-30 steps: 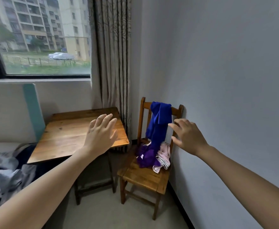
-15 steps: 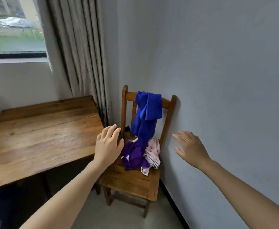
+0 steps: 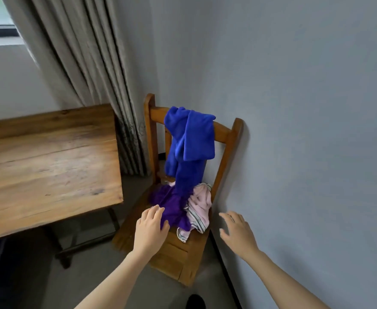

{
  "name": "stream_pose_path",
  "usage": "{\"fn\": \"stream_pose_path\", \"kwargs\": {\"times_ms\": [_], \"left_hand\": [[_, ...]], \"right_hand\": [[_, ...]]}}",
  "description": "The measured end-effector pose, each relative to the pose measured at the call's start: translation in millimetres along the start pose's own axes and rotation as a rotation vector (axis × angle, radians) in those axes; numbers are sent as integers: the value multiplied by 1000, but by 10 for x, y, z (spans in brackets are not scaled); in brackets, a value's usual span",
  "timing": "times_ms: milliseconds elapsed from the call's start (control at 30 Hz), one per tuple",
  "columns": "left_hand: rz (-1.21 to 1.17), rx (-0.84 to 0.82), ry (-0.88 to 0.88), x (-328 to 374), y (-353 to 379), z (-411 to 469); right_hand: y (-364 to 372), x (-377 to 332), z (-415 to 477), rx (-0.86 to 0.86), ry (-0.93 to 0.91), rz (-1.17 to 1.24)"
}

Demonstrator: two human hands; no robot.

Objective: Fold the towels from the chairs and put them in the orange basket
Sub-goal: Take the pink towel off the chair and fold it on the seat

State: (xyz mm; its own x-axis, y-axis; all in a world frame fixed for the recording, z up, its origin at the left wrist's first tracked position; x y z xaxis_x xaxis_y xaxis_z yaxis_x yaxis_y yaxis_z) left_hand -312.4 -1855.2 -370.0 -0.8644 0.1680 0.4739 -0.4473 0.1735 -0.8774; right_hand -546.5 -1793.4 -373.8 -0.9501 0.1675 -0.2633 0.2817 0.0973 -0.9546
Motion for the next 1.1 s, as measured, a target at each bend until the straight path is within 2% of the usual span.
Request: {"fn": "stream_pose_path", "kwargs": {"times_ms": [300, 633, 767, 900, 1000, 1100], "left_hand": [[73, -243, -204, -548, 615, 34], [68, -430, -217, -693, 1435, 634], [67, -452, -174, -718, 1809, 757], [73, -455, -41, -688, 2235, 927], [2, -450, 94, -630, 2566, 1104], [-5, -442, 115, -492, 2750, 1251]], "right_hand": [[921, 150, 258, -335, 234, 225], [1661, 296, 715, -454, 324, 184], [1941, 371, 928, -451, 264, 101], [2225, 499, 1309, -330, 266, 45], [2440, 576, 1592, -242, 330, 131], [2610, 645, 1796, -178, 418, 349]]}}
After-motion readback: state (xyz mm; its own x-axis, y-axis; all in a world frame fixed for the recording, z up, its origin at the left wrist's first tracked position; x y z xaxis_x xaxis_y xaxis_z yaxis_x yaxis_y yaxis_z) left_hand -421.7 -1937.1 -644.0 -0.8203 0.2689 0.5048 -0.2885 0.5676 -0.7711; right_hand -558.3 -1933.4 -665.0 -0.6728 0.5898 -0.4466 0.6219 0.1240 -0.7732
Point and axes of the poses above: each hand's wrist, its own z-axis towards the middle knuckle, its own y-axis out of the palm, x = y × z, the point moved 2 cm from there along z, towards the middle knuckle, and after that the axes turned 3 degrees about -z, right-handed, at the moved point
